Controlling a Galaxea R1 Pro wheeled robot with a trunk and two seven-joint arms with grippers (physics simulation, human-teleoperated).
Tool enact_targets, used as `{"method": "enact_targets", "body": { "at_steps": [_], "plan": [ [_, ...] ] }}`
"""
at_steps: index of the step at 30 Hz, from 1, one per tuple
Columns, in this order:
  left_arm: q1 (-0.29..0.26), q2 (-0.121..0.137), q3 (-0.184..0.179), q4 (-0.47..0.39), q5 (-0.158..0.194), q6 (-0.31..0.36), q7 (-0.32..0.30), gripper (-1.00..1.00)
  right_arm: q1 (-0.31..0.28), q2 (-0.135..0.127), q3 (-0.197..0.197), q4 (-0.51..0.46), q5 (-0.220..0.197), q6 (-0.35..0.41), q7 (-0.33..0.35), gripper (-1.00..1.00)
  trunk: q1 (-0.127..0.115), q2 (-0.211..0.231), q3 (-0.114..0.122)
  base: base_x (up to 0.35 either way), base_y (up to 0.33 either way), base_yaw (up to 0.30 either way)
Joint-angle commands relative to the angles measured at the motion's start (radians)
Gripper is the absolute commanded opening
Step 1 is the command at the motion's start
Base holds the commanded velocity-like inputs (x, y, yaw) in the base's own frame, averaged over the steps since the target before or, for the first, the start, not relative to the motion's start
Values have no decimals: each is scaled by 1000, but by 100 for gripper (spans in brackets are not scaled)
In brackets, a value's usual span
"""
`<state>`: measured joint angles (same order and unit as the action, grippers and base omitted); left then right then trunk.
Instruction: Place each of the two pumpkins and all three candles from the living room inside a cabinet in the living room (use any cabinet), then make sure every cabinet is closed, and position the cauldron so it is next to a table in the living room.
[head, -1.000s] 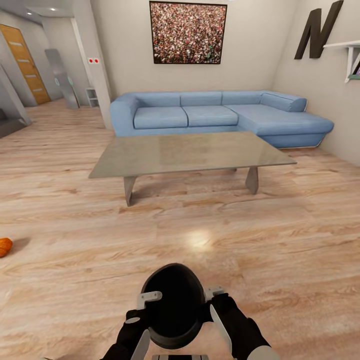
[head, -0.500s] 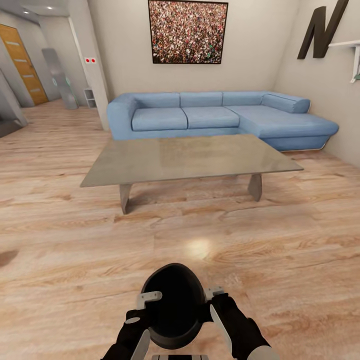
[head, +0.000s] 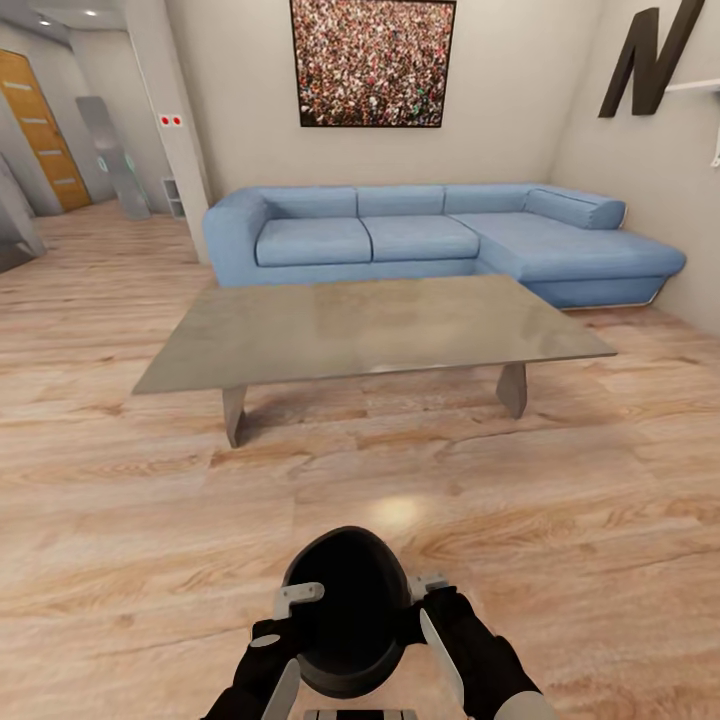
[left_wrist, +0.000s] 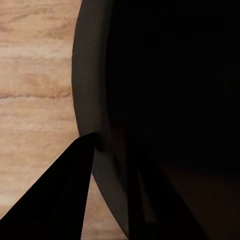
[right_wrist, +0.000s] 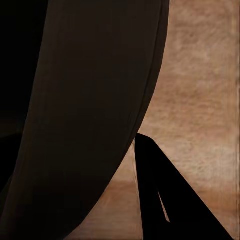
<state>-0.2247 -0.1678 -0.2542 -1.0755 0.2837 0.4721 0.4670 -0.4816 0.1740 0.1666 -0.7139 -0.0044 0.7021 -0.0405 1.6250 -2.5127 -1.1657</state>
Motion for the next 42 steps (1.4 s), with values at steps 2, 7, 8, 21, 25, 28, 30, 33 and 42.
{"method": "enact_targets", "body": {
  "at_steps": [2,7,8,21,25,28,30,33,42],
  "plan": [
    [-1,1,-30,-1,15,-3,10,-100,0,0,9,1,-48,3,53,-100,0,0,-1,263,-136,0],
    [-1,1,-30,-1,15,-3,10,-100,0,0,10,1,-48,3,51,-100,0,0,-1,260,-143,42],
    [-1,1,-30,-1,15,-3,10,-100,0,0,10,1,-48,3,51,-100,0,0,-1,259,-158,137],
    [-1,1,-30,-1,15,-3,10,-100,0,0,10,1,-48,3,51,-100,0,0,-1,256,-167,191],
    [-1,1,-30,-1,15,-3,10,-100,0,0,10,1,-48,3,51,-100,0,0,-1,247,-169,35],
    [-1,1,-30,-1,15,-3,10,-100,0,0,10,1,-48,4,51,-100,0,0,-1,245,-169,7],
    [-1,1,-30,-1,15,-3,10,-100,0,0,9,1,-48,4,51,-100,0,0,-1,244,-168,2],
    [-1,1,-30,-1,15,-3,10,-100,0,0,9,1,-48,3,51,-100,0,0,-1,244,-110,0],
    [-1,1,-30,-1,15,-3,10,-100,0,0,9,1,-48,3,51,-100,0,0,-1,304,-3,0]
  ]
}}
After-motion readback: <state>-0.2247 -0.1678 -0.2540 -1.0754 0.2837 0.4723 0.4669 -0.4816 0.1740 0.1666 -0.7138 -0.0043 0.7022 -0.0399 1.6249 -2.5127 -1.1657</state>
